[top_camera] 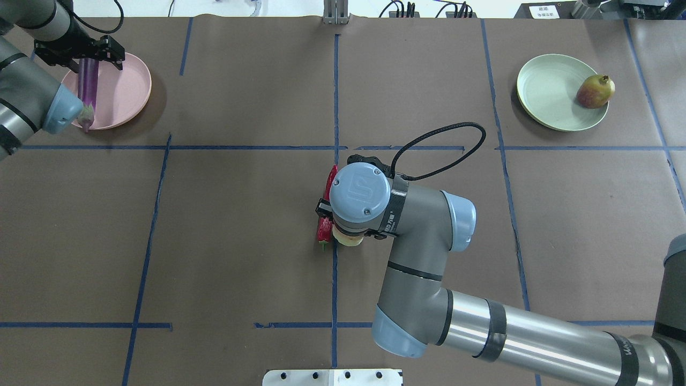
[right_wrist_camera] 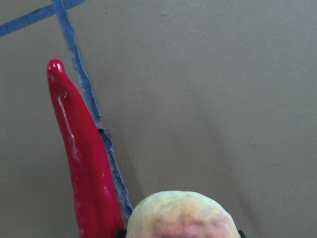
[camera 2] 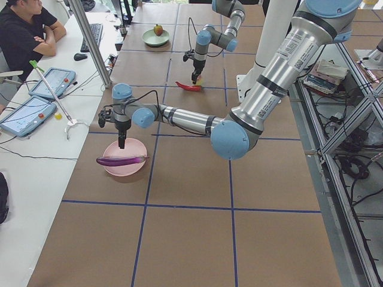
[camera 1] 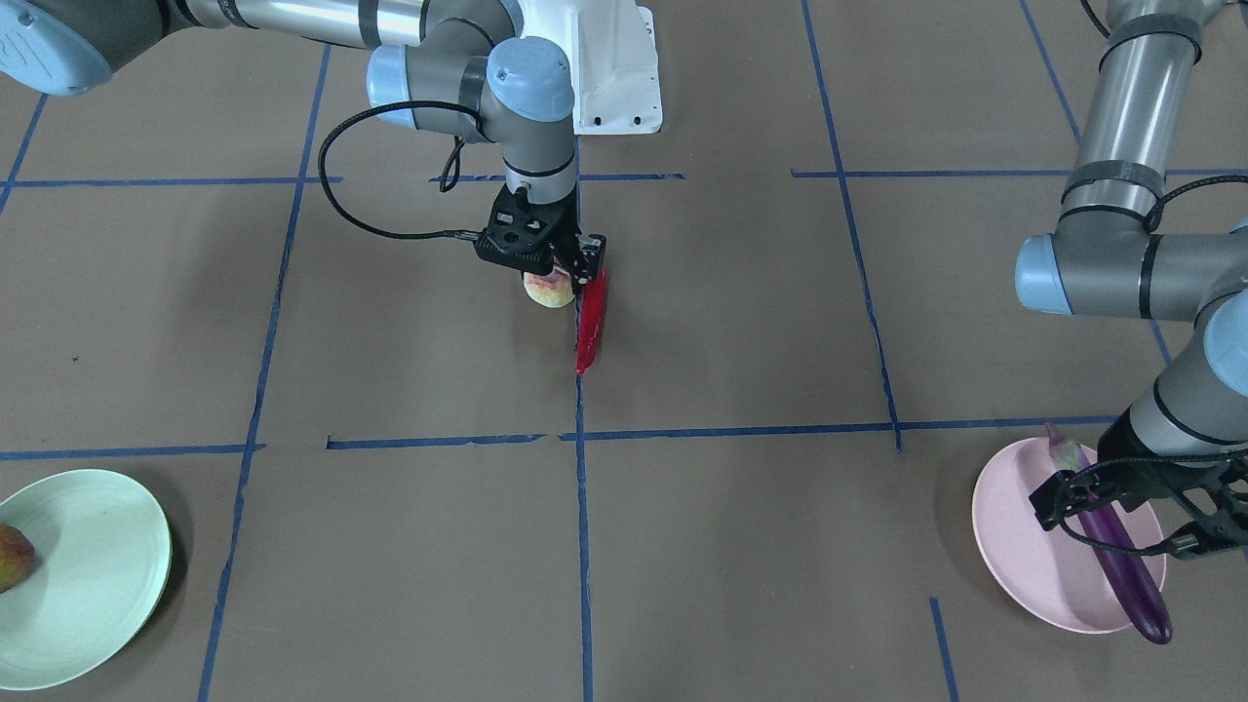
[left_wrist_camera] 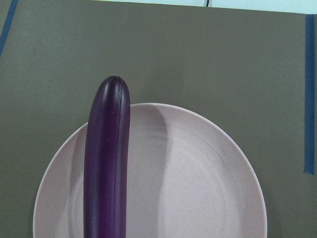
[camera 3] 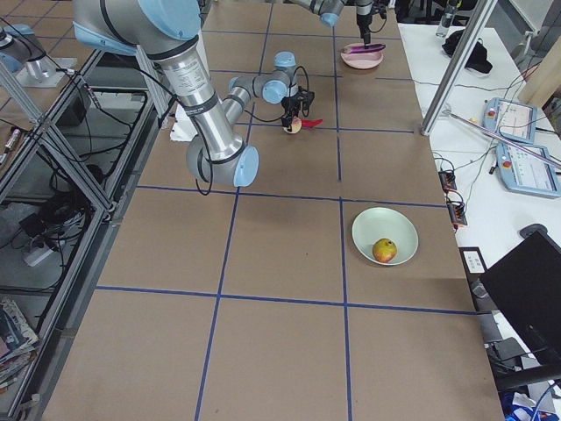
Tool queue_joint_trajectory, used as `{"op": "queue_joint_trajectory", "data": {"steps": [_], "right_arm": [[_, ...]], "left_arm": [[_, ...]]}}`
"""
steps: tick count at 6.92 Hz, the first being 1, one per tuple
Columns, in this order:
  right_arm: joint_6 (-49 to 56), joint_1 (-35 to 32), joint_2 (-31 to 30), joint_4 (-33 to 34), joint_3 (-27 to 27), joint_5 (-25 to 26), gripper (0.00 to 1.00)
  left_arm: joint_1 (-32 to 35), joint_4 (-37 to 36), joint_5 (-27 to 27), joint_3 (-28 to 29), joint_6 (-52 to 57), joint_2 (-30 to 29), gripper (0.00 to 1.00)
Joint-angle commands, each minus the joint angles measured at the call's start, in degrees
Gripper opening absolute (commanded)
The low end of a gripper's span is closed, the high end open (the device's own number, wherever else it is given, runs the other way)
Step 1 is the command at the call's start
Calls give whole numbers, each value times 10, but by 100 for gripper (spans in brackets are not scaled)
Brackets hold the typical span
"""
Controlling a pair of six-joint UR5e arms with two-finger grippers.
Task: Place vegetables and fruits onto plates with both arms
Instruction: 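Lower the right gripper onto the peach and close it, then carry the peach to the green plate while the left gripper reaches for the chili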
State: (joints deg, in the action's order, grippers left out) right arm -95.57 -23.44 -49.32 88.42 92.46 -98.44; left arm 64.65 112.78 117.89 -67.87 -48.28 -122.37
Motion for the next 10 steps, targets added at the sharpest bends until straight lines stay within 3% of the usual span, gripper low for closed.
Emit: {"op": "queue_joint_trajectory", "data": {"steps": [1, 3, 4, 5, 6, 7, 8, 10], "right_arm": [[66, -62, -72, 35, 96, -4, 0], [267, -188, -111, 37, 70, -4, 0], [327, -239, -111, 30, 11, -4, 0], [375, -284, -109, 10, -57, -4, 0], [397, -321, -105, -86, -149, -5, 0], [401, -338, -88, -144, -223, -4, 0], [429, -354, -75, -148, -260, -3, 0], [444, -361, -74, -151, -275, -2, 0]], "left_arm": [[-20, 2, 60, -55, -70, 1, 100], [-131, 2, 46, -145, -157, 1, 100], [-176, 2, 43, -167, -162, -9, 100], [-215, -2, 4, -189, -166, -32, 100], [-259, -34, -28, -205, -174, -47, 100], [-274, -72, -31, -206, -175, -71, 100], [-309, -72, -70, -206, -175, -76, 100], [-362, -73, -124, -200, -175, -83, 100]]}}
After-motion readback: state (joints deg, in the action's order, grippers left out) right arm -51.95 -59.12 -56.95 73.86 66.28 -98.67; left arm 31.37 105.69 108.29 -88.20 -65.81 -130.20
